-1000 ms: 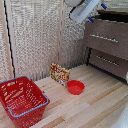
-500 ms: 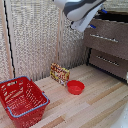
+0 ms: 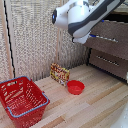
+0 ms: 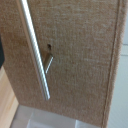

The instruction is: Compassionately, move the pinch receptors towards pink recepticle. Embrace the recepticle delicately and rise accordingly. Progress forward guided by applied tension and move towards the highest section of the storage unit. Place the recepticle delicately and shut the storage unit.

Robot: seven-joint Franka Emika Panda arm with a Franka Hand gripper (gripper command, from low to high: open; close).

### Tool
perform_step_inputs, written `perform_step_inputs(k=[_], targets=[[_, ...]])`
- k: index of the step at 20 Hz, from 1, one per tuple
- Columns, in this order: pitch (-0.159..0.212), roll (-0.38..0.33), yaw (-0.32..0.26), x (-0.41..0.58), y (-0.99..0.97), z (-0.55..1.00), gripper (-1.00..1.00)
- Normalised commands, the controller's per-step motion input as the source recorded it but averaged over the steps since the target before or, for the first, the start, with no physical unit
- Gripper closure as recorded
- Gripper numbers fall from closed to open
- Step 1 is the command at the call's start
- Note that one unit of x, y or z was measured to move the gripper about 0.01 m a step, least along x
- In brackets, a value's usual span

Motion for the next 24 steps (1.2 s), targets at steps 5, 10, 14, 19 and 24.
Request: perform_step_inputs(k=[5, 10, 14, 19, 24], targets=[[0.122, -0.154, 0.232, -0.026, -0.22, -0.09, -1.00], [0.067, -0.069, 0.155, -0.065, -0.36, 0.12, -1.00], [0.008, 0.000, 0.097, 0.000, -0.53, 0.13, -1.00], [0.000, 0.000, 0.078, 0.000, -0.46, 0.10, -1.00], [-0.007, 0.000, 0.027, 0.000, -0.32, 0.01, 1.00]])
